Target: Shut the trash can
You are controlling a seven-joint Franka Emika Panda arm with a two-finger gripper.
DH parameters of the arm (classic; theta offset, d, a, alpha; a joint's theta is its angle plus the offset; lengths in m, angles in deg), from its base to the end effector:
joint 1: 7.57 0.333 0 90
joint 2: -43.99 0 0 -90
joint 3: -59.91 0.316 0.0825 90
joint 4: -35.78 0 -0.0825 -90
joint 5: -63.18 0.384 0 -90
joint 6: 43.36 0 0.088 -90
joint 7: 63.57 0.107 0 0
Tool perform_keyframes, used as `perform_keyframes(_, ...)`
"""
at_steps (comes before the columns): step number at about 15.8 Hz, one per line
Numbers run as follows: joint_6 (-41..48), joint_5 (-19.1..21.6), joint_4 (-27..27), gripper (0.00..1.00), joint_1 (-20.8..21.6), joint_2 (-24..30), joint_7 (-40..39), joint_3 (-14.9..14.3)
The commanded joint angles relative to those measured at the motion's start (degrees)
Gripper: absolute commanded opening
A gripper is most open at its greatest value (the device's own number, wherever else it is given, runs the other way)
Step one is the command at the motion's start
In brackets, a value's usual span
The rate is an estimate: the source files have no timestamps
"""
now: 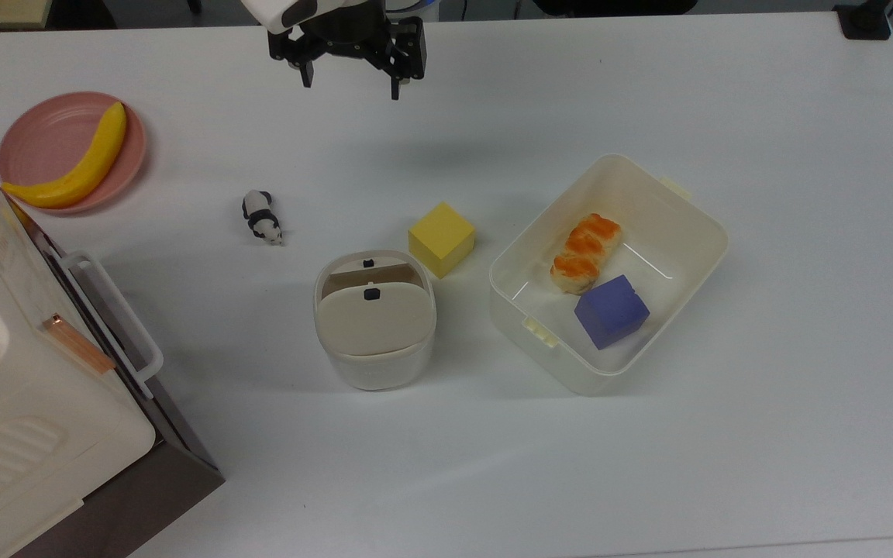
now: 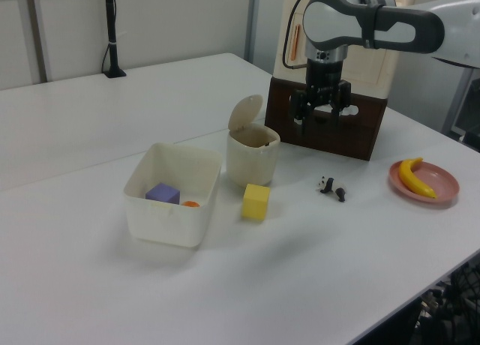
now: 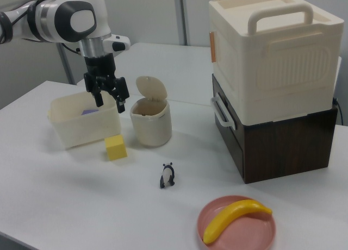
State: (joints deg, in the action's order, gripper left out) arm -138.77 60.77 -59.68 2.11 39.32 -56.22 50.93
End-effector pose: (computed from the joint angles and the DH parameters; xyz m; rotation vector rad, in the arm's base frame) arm 0.5792 0.0059 0.5417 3.0746 -0.1699 -0.1192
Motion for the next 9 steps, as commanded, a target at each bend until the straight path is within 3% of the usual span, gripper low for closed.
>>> perform_keyframes(1,0.9,-0.2,-0.6,1.0,0.4,0.7,1.2,-0.2)
perform_keyframes(9,0.9,0.9,-0.9,1.0,0.2,0.7,1.2,-0.2)
